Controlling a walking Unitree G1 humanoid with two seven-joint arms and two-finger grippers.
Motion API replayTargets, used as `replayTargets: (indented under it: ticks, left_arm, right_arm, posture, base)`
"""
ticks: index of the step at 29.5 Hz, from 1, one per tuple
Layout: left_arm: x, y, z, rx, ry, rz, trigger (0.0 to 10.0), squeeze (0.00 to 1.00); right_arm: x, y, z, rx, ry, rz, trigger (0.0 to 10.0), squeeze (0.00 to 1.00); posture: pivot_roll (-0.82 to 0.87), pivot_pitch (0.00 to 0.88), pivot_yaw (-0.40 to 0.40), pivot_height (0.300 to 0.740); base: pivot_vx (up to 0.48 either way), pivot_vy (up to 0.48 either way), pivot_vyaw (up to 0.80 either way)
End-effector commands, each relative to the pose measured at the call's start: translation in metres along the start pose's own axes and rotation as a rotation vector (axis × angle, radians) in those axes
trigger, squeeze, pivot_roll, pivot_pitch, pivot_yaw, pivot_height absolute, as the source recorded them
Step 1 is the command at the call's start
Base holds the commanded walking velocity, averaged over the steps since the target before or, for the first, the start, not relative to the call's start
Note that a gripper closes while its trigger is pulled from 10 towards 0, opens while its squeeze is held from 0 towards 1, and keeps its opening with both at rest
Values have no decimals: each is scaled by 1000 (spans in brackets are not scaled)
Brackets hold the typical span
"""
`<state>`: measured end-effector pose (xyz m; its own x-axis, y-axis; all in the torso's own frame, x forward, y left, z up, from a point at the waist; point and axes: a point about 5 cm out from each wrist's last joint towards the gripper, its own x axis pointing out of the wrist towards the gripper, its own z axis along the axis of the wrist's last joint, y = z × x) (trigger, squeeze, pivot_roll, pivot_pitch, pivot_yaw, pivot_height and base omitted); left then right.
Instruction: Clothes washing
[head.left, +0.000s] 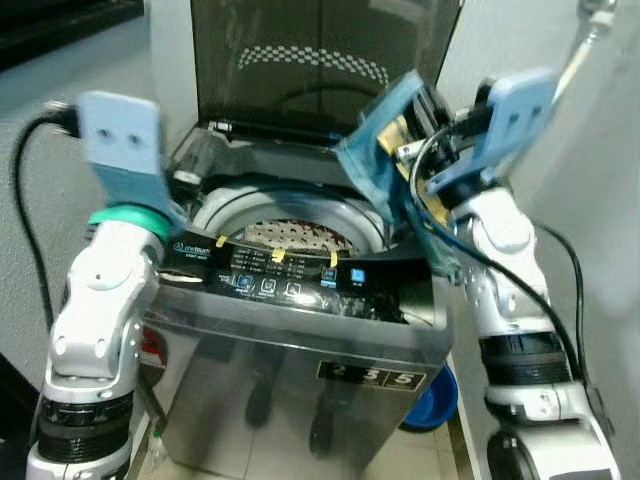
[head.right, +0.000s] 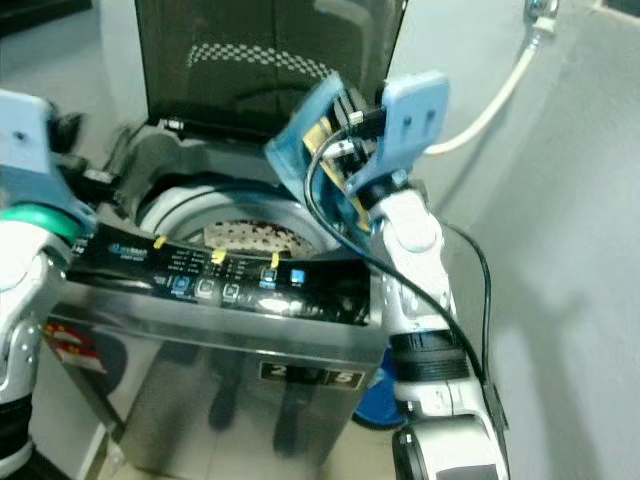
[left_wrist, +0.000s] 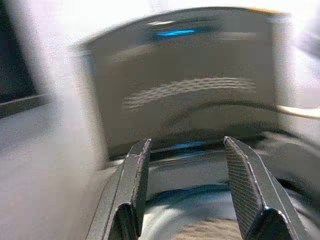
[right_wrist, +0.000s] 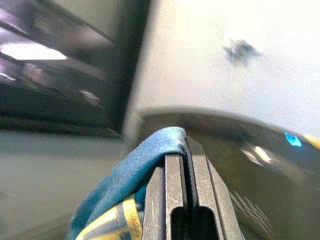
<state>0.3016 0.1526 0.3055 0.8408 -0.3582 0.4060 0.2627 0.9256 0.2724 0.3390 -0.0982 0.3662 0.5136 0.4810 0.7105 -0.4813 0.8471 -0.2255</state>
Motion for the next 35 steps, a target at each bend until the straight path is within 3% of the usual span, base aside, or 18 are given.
replayTargets:
  ticks: [1,3,6,8,9,11,15,17,19,20,21,22,23,25,28,30,32,35]
  left_arm:
    - [2,-16,4,-41,-21,-171,10000,0]
    - [3,-26,6,-92,-33,-304,10000,0]
    - [4,-30,8,-117,-41,-363,10000,0]
    - [16,-40,7,-188,-38,-505,10000,0]
    - [16,-40,7,-188,-38,-505,10000,0]
    - [35,-36,0,-240,-26,-515,10000,0]
    - [55,-20,-16,-283,21,-437,10000,0]
    - [66,5,-31,-217,81,-254,10000,0]
    - [68,12,-35,-191,96,-198,10000,0]
    - [70,31,-39,-144,127,-59,10000,0]
    - [70,31,-39,-144,127,-59,10000,0]
    - [68,66,-39,-57,143,137,10000,0]
    - [66,79,-38,-21,141,186,10000,0]
    - [65,85,-38,-7,145,194,10000,0]
    - [64,84,-42,-9,153,152,10000,0]
    - [63,74,-47,-23,160,83,10000,0]
    - [61,52,-52,-97,135,-24,10000,0]
    - [60,46,-52,-124,117,-39,10000,0]
  right_arm:
    - [7,4,3,72,-20,60,10000,0]
    - [18,8,12,137,-62,93,10000,0]
    - [23,10,16,164,-81,109,10000,0]
    - [38,21,21,225,-105,162,10000,0]
    - [38,21,21,225,-105,162,10000,0]
    - [54,19,15,258,-78,102,10000,0]
    - [66,0,8,325,-49,-24,10000,0]
    - [70,-12,10,302,-34,-61,10000,0]
    - [71,-14,11,294,-31,-68,10000,0]
    - [69,-17,7,260,-6,-82,10000,0]
    - [69,-17,7,260,-6,-82,10000,0]
    - [62,-19,-10,184,78,-106,10000,0]
    - [57,-16,-23,132,133,-107,10000,0]
    - [51,-12,-35,101,182,-96,10000,0]
    - [43,-4,-51,22,246,-75,10000,0]
    - [31,5,-70,-31,329,-32,10000,0]
    - [7,29,-101,-126,459,141,10000,0]
    - [1,36,-108,-143,483,203,10000,0]
  posture:
    - [170,20,-61,740]
    - [168,21,-62,740]
    - [168,21,-62,740]
    - [150,35,-55,740]
    - [150,35,-55,740]
    - [143,40,-53,740]
    - [117,58,-52,740]
    - [109,63,-54,740]
    - [109,63,-54,740]
    - [101,70,-57,740]
    - [101,70,-57,740]
    - [99,80,-62,740]
    - [99,80,-62,740]
    - [103,85,-63,740]
    - [105,86,-64,740]
    - [114,94,-62,740]
    - [116,100,-61,740]
    - [116,100,-60,740]
  base:
    - [0,0,0]
    - [0,0,0]
    - [0,0,0]
    - [0,0,0]
    - [0,0,0]
    - [0,0,0]
    - [0,0,0]
    - [0,0,0]
    - [0,0,0]
    - [0,0,0]
    - [0,0,0]
    - [0,0,0]
    - [0,0,0]
    - [0,0,0]
    - [0,0,0]
    - [0,0,0]
    - [0,0,0]
    - [0,0,0]
